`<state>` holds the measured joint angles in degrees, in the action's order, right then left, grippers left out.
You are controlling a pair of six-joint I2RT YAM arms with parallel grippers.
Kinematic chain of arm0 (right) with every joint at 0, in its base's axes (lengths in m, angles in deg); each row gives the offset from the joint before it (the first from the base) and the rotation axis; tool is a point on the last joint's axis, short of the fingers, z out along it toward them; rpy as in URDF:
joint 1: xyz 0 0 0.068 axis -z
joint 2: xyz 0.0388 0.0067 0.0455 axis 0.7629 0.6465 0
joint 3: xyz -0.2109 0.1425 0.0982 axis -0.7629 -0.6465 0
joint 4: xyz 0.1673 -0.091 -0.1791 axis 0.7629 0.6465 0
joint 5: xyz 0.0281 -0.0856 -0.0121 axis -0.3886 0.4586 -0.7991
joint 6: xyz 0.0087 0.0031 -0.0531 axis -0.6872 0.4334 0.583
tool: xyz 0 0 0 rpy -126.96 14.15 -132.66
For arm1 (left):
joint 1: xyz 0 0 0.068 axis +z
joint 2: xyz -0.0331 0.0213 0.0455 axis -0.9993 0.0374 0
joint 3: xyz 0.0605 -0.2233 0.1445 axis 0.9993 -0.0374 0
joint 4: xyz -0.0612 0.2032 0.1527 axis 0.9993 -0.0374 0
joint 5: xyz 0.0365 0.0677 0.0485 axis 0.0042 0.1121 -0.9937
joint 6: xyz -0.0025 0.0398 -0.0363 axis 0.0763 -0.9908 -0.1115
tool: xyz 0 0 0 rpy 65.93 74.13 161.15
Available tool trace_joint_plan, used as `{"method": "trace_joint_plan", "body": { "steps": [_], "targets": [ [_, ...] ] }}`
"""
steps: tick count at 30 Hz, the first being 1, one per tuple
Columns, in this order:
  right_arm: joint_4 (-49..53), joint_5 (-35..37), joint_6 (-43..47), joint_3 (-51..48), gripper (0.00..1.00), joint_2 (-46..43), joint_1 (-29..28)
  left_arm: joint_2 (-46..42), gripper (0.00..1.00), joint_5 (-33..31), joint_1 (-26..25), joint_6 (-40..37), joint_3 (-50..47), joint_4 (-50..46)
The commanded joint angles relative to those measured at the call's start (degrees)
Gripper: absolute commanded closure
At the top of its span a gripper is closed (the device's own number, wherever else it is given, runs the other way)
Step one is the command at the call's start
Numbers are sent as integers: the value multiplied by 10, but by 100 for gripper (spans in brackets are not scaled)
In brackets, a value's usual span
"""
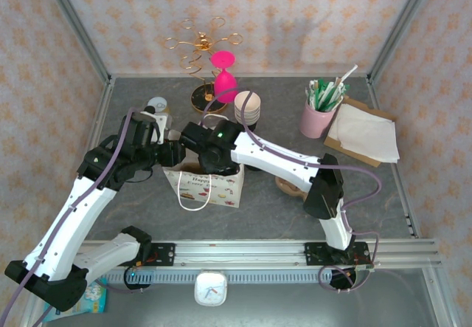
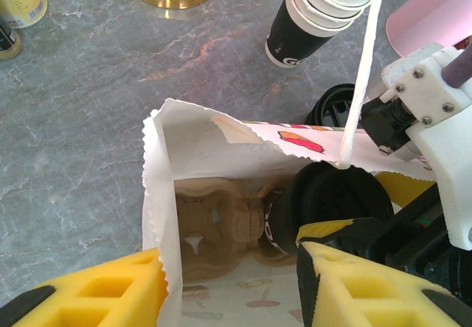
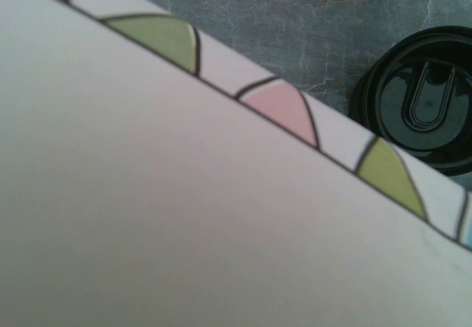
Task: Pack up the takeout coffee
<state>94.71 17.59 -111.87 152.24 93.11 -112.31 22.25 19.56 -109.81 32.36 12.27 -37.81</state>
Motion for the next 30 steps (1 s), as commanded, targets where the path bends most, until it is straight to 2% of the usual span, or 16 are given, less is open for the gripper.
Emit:
{"method": "trace_joint_plan", "body": {
  "steps": [1,30],
  "targets": [
    [18,24,-9,17,30,-1,-3,-9,51,-3,4,8,20,-15],
    [23,6,-3,32,13,-26,-5,-11,47,-3,4,12,22,-18]
  ]
}}
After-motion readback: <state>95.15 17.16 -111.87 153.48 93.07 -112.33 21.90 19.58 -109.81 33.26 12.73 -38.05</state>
